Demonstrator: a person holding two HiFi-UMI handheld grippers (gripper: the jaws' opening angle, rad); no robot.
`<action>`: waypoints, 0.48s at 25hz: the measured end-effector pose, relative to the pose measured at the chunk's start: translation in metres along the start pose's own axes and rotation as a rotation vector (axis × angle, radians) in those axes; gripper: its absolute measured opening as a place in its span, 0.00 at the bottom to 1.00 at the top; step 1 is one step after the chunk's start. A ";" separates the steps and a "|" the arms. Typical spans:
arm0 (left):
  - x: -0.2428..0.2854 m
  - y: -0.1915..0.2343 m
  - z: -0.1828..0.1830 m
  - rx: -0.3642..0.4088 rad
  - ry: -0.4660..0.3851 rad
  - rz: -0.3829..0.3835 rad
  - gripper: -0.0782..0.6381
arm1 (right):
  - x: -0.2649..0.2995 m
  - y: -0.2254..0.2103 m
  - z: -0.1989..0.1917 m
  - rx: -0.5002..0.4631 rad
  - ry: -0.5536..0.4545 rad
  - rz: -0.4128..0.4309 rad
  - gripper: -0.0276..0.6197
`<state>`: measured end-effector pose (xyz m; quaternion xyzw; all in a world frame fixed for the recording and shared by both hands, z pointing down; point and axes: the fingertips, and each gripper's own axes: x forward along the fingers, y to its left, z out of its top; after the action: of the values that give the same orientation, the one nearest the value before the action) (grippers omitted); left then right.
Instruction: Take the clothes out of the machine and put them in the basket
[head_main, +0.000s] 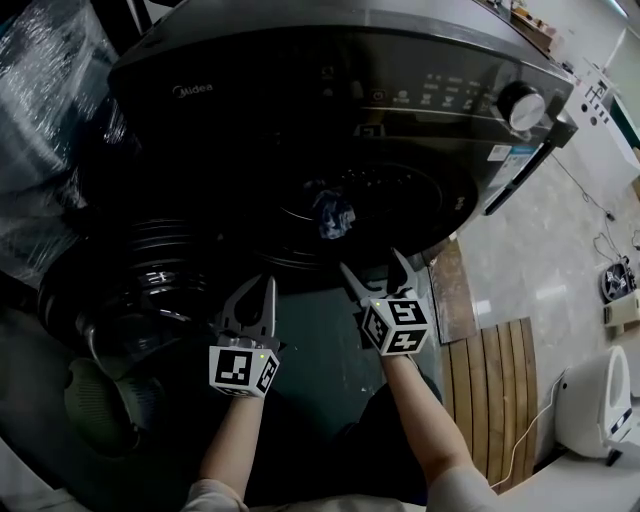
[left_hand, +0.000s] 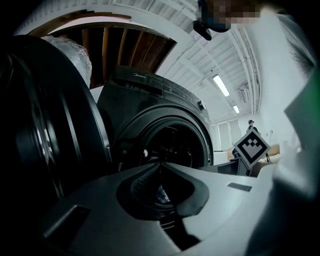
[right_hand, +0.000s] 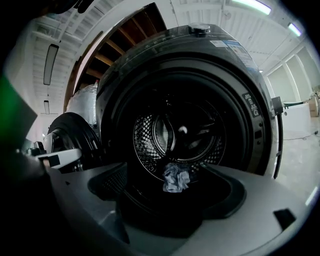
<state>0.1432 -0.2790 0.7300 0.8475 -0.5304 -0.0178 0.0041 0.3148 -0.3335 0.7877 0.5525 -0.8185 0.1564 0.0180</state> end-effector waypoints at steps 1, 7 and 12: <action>0.000 0.000 -0.005 -0.004 0.001 0.001 0.14 | 0.000 -0.001 -0.004 0.020 0.005 0.005 0.74; -0.005 0.001 -0.041 -0.022 0.031 0.008 0.14 | 0.002 0.000 -0.016 0.063 0.019 0.026 0.71; -0.009 -0.001 -0.057 0.002 0.038 0.015 0.14 | 0.014 0.007 -0.026 0.011 0.056 0.040 0.71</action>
<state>0.1421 -0.2709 0.7870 0.8438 -0.5365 -0.0010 0.0136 0.2988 -0.3365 0.8139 0.5313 -0.8278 0.1767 0.0346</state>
